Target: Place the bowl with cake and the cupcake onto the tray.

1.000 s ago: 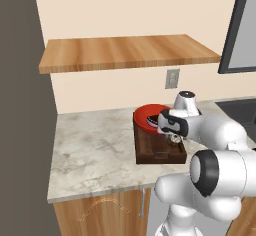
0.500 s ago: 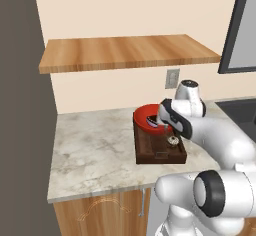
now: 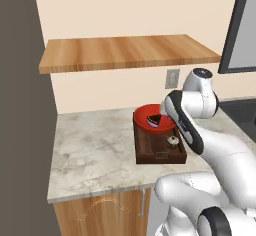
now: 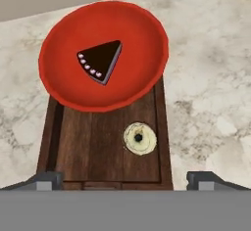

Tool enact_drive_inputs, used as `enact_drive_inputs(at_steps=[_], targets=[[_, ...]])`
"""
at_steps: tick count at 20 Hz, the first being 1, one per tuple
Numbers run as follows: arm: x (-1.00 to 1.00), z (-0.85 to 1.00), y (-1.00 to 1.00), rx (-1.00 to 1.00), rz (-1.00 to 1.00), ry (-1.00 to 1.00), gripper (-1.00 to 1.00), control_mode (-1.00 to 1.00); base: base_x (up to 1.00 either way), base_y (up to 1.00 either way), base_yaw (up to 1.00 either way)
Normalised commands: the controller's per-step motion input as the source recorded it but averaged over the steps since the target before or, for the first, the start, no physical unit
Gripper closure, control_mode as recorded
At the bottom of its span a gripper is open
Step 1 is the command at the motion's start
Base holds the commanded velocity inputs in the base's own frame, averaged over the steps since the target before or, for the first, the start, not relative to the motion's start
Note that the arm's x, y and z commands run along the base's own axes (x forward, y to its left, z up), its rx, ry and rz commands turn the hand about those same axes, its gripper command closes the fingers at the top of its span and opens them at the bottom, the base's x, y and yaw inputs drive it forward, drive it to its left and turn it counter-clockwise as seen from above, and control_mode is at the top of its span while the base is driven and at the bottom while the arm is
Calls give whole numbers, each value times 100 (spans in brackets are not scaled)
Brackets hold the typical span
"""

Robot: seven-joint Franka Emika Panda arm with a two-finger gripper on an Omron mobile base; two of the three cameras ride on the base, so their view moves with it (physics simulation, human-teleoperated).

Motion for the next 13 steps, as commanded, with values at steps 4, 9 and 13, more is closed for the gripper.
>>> enact_drive_inputs(at_steps=[4, 9, 13], targets=[[-62, 5, 2, 0, 5, -32, -100, -100, 0, 0, 0], [-71, 26, 2, 0, 4, -27, -100, -100, 0, 0, 0], [-66, 42, 15, -1, 1, -18, -100, -100, 0, 0, 0]])
